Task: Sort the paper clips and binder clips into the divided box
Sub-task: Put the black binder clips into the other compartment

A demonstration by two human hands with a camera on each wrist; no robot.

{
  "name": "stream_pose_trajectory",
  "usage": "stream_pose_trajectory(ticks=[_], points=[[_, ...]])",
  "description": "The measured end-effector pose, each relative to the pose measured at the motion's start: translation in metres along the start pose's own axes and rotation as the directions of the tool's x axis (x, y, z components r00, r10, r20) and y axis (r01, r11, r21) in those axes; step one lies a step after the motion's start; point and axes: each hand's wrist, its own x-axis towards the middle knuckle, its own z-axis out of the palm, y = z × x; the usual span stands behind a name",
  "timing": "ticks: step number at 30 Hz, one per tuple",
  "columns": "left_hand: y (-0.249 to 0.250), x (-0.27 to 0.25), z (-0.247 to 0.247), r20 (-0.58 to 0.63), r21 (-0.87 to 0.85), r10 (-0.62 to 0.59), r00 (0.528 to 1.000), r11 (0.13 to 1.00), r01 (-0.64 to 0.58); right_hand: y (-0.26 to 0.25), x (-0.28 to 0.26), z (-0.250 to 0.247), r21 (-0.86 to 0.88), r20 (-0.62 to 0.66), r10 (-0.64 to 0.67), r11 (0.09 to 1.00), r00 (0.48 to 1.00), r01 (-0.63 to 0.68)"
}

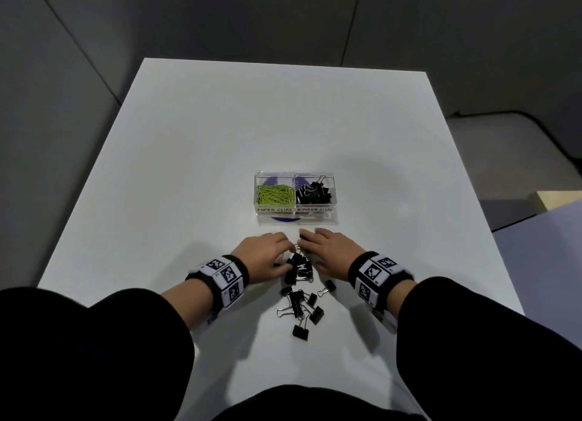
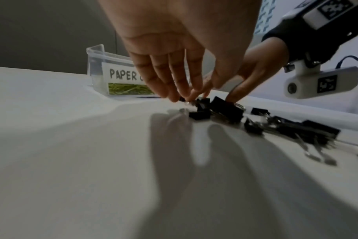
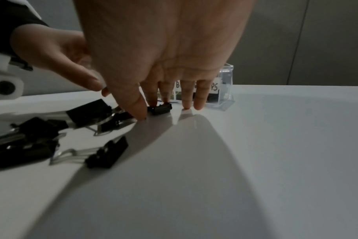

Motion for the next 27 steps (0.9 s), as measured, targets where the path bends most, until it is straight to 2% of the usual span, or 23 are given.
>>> stream_pose_trajectory(ticks=[7,13,20,24,27], points=[[0.019,0.0,0.02,0.047,-0.048,-0.138,0.989,0.989,0.14,-0.013,-0.013,0.014,0.147,-0.152,0.135,0.983,0.979,-0.113],[0.028,0.007,0.026,0.056,-0.215,-0.227,0.972,0.948,0.233,-0.021,-0.012,0.016,0.122,-0.068,0.188,0.976,0.98,-0.179],[0.022,0.008,0.028,0.077,-0.297,-0.244,0.967,0.92,0.256,-0.028,-0.012,0.015,0.381,-0.009,0.274,0.89,0.962,-0.25],[0.023,0.008,0.029,0.079,-0.263,-0.226,0.971,0.935,0.239,-0.029,-0.008,0.016,0.345,0.004,0.281,0.9,0.96,-0.266],[0.025,0.008,0.031,0.089,-0.141,-0.188,0.978,0.97,0.199,-0.031,-0.004,0.02,0.286,0.009,0.3,0.913,0.954,-0.29]])
